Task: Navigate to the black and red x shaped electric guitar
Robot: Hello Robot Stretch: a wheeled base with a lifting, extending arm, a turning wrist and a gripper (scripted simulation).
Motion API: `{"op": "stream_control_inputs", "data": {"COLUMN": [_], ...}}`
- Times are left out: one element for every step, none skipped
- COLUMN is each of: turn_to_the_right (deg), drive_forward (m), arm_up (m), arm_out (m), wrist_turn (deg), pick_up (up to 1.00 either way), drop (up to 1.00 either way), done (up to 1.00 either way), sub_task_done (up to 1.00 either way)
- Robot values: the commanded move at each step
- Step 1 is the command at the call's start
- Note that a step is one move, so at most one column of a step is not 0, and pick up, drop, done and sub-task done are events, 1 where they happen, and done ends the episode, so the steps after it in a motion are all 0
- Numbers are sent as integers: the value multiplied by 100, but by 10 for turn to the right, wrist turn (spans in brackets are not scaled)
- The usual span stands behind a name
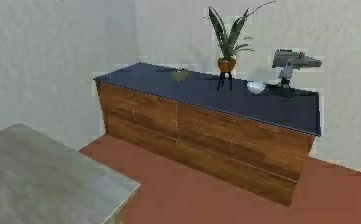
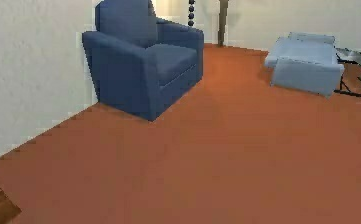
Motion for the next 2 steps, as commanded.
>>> {"op": "stream_control_inputs", "data": {"turn_to_the_right": [450,450], "drive_forward": [0,0], "arm_up": [0,0], "arm_out": [0,0], "wrist_turn": [0,0], "pick_up": [0,0], "drop": [0,0], "done": [0,0], "sub_task_done": [0,0]}}
